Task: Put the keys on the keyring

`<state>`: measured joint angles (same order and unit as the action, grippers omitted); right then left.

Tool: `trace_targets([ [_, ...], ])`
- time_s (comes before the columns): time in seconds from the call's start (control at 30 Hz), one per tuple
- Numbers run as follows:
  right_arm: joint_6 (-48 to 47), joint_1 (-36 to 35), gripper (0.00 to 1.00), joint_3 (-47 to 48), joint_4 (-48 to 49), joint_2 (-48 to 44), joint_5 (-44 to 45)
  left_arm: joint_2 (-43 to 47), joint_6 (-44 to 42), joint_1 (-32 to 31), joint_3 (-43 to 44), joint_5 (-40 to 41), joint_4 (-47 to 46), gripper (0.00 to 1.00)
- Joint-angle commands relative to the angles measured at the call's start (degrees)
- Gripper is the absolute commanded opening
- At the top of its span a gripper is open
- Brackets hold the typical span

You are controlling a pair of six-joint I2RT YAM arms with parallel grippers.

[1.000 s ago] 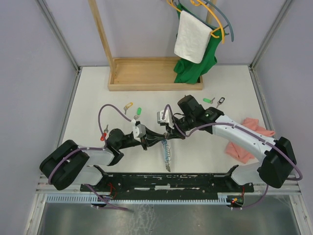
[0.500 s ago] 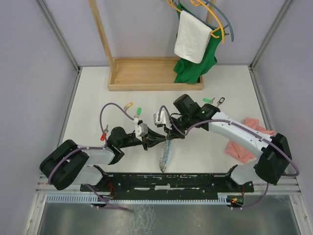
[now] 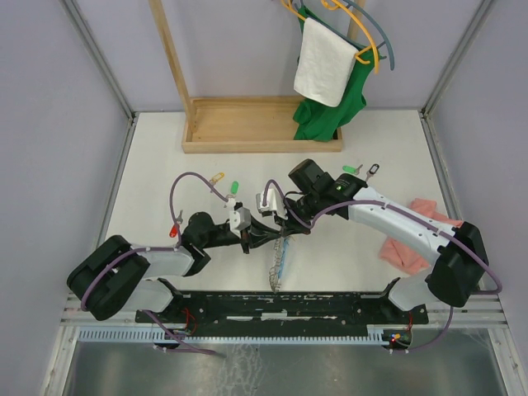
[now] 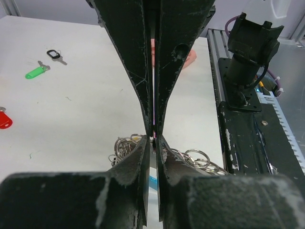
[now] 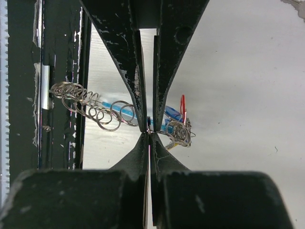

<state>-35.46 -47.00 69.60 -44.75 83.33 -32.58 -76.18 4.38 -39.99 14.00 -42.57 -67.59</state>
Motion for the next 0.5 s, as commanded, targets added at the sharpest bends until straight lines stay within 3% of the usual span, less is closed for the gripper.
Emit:
trace_targets([
  [0.0, -1.2, -0.5, 0.01, 3.6, 0.6, -0.2, -0.4, 0.3, -2.8, -0.2, 2.0, -0.5, 1.7, 0.17],
  [0.17, -1.4, -0.5, 0.01, 3.9, 0.2, -0.2, -0.4, 0.2, -3.1, -0.2, 2.7, -0.3, 3.5, 0.20],
  [0.37, -1.3, -0.8, 0.01, 3.7, 0.5, -0.2, 0.1, 0.4, -2.8, -0.2, 2.9, -0.3, 3.0, 0.03],
  [0.47, 0.7, -0.8, 0.10, 2.3, 3.4, -1.6, 2.8, 0.5, -2.5, -0.1, 2.6, 3.4, 2.7, 0.03],
])
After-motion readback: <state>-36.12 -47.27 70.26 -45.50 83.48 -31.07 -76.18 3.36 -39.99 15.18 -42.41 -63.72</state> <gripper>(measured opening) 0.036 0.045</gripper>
